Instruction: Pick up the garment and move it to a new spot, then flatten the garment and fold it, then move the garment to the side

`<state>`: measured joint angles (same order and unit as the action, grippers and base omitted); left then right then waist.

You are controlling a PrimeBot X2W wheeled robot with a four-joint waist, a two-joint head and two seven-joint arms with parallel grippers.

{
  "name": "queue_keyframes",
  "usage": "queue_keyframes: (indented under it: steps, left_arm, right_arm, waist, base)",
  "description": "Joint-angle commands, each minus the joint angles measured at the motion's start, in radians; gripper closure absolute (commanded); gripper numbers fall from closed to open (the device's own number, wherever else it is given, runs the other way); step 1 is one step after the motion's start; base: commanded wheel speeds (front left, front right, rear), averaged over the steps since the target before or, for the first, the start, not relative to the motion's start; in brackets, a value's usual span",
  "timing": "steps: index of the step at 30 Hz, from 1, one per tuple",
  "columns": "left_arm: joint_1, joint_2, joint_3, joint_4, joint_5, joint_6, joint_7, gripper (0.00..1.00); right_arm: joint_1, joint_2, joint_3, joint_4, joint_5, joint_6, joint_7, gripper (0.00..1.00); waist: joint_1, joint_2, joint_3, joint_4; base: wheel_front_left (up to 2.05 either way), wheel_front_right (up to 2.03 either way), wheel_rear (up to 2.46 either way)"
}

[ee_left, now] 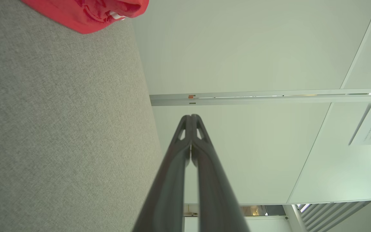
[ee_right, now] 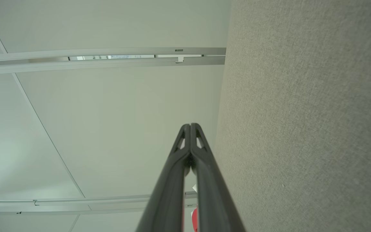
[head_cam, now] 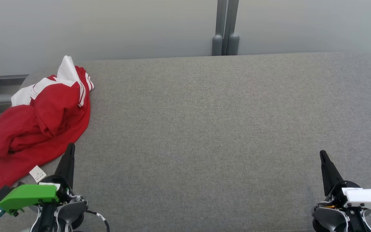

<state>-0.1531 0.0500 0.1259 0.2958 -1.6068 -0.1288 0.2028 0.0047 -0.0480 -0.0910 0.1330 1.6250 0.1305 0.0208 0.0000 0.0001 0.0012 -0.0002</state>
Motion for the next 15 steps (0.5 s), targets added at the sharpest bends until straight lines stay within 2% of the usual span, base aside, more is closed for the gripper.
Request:
queue_keyframes:
  steps: [1,6,7,15]
  left_arm:
    - [-0.012,0.0,0.001,-0.004,0.002,-0.004,0.001,1.0]
    - [-0.012,0.0,0.001,-0.004,0.002,-0.004,0.001,1.0]
    - [0.0,0.0,0.0,0.002,0.0,0.0,0.0,0.0]
    - [0.048,-0.006,-0.014,0.02,0.01,0.001,-0.036,0.0]
  right_arm:
    - [-0.007,-0.005,-0.002,-0.004,0.0,0.0,0.001,1.0]
    - [-0.007,-0.005,-0.002,-0.004,0.0,0.0,0.001,1.0]
    - [0.0,0.0,0.0,0.001,0.0,0.0,0.0,0.0]
    - [0.012,0.008,0.035,0.038,-0.021,0.0,-0.02,0.0]
  waist:
    - [0.0,-0.0001,0.0,0.0]
    - [0.0,-0.0001,0.0,0.0]
    - [0.0,-0.0001,0.0,0.0]
    - [0.0,-0.0001,-0.004,-0.001]
  base:
    - [0.0,0.0,0.0]
    - [0.0,0.0,0.0]
    - [0.0,0.0,0.0]
    - [0.0,0.0,0.0]
